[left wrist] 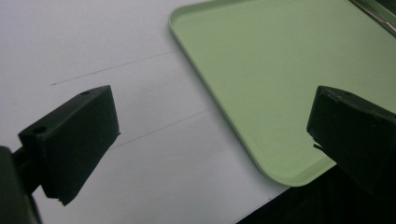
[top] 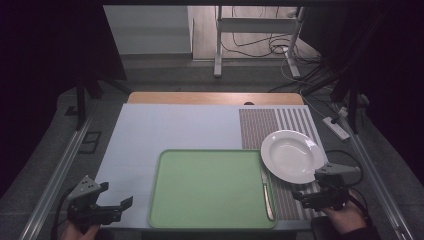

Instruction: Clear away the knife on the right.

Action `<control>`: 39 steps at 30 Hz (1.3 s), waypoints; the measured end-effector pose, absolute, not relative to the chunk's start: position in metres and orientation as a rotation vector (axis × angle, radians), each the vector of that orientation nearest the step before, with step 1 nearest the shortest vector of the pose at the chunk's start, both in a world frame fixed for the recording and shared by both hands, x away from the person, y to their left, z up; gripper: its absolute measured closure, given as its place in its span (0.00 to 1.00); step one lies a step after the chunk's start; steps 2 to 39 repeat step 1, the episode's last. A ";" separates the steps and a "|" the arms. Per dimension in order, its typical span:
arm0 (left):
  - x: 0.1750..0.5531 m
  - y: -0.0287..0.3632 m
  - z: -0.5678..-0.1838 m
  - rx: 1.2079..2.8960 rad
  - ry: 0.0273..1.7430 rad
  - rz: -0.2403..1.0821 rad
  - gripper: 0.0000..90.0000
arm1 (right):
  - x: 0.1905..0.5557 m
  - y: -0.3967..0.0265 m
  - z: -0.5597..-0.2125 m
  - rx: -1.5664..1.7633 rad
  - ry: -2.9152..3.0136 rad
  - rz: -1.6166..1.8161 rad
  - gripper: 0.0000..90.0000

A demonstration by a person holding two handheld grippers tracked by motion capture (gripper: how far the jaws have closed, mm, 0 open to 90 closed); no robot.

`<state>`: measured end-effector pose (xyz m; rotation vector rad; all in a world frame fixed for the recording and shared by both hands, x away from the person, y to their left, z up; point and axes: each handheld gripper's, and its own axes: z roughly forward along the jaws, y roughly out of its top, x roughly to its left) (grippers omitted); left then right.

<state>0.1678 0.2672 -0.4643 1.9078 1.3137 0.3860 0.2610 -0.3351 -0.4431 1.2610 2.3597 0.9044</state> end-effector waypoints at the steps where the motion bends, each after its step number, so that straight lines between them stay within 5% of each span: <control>1: 0.168 0.267 -0.464 1.908 1.313 0.386 0.02 | 0.261 -0.335 -0.443 1.261 2.361 0.908 0.00; 39: 0.168 0.267 -0.464 1.908 1.313 0.386 0.02 | 0.261 -0.335 -0.443 1.261 2.361 0.908 0.00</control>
